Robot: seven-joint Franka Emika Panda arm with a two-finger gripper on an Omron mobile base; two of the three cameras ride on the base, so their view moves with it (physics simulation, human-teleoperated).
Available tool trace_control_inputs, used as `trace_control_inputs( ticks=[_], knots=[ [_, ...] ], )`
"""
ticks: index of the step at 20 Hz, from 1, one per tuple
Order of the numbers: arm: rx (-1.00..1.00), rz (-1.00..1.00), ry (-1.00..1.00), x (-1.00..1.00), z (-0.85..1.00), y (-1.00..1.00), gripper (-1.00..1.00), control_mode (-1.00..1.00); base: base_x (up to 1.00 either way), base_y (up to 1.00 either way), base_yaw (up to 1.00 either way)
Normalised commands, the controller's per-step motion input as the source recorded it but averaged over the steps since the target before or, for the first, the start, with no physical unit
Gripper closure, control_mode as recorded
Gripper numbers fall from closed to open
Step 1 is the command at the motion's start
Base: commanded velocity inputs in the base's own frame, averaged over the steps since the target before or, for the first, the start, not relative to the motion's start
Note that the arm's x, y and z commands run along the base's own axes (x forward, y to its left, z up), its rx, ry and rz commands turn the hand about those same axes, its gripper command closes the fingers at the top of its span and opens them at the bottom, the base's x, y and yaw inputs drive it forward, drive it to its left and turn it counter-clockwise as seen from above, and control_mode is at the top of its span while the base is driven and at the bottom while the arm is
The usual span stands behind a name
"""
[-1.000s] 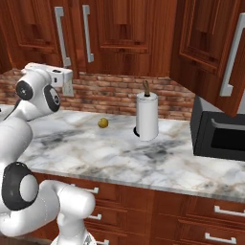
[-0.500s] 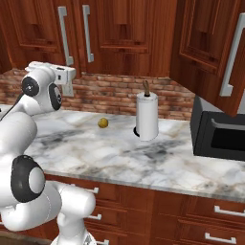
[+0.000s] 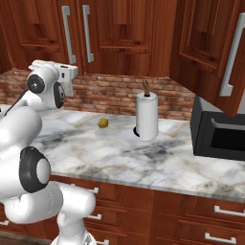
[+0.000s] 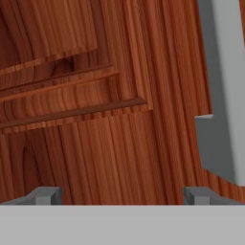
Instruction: Close all open cabinet doors.
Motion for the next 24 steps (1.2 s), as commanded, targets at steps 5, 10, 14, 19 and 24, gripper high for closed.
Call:
trace_control_inputs(
  ticks=[5,10,14,19,24],
  knots=[
    [0.0,0.03,0.0,0.15,0.0,0.0,-1.0,-1.0,0.0,0.0,0.0],
    [0.0,0.03,0.0,0.17,0.0,0.0,-1.0,-1.0,0.0,0.0,0.0],
    [0.0,0.02,0.0,0.2,0.0,0.0,-1.0,-1.0,0.0,0.0,0.0],
    [0.0,0.03,0.0,0.19,0.0,0.0,-1.0,-1.0,0.0,0.0,0.0],
    [0.0,0.02,0.01,0.15,0.0,0.0,-1.0,-1.0,0.0,0.0,0.0]
  ],
)
